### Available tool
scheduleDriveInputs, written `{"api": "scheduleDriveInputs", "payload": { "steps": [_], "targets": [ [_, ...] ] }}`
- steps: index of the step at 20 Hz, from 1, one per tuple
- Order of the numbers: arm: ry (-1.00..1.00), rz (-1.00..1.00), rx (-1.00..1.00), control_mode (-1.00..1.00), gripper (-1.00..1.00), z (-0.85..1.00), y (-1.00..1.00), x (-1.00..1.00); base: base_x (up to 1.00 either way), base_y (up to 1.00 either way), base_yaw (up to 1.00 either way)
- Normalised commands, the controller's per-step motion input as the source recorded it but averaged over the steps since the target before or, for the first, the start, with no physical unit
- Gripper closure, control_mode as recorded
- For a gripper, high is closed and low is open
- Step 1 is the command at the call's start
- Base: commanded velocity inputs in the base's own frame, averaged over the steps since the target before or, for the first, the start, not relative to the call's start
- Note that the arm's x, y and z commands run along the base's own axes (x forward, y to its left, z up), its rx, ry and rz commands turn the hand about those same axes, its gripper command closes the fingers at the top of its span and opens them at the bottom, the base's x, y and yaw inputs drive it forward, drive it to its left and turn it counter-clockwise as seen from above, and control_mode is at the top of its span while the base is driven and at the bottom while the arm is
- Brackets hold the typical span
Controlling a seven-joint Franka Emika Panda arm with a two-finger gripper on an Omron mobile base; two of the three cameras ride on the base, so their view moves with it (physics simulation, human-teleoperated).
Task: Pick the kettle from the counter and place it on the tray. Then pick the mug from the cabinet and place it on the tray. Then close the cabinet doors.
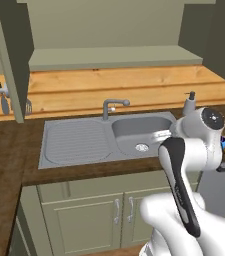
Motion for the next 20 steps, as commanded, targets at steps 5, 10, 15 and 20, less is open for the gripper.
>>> {"api": "scheduleDriveInputs", "payload": {
  "steps": [5,10,15,20],
  "targets": [
    [-0.43,-0.12,0.12,-1.0,-1.0,-0.01,-0.44,-0.7,0.0,0.0,0.0],
    [-0.44,-0.1,0.17,-1.0,-1.0,-0.04,-0.54,-0.76,0.0,0.0,0.0],
    [-0.4,-0.11,0.25,-1.0,-1.0,-0.32,-0.58,-0.72,0.0,0.0,0.0],
    [-0.34,-0.14,0.27,-1.0,-1.0,-0.42,-0.52,-0.78,0.0,0.0,0.0]
  ]
}}
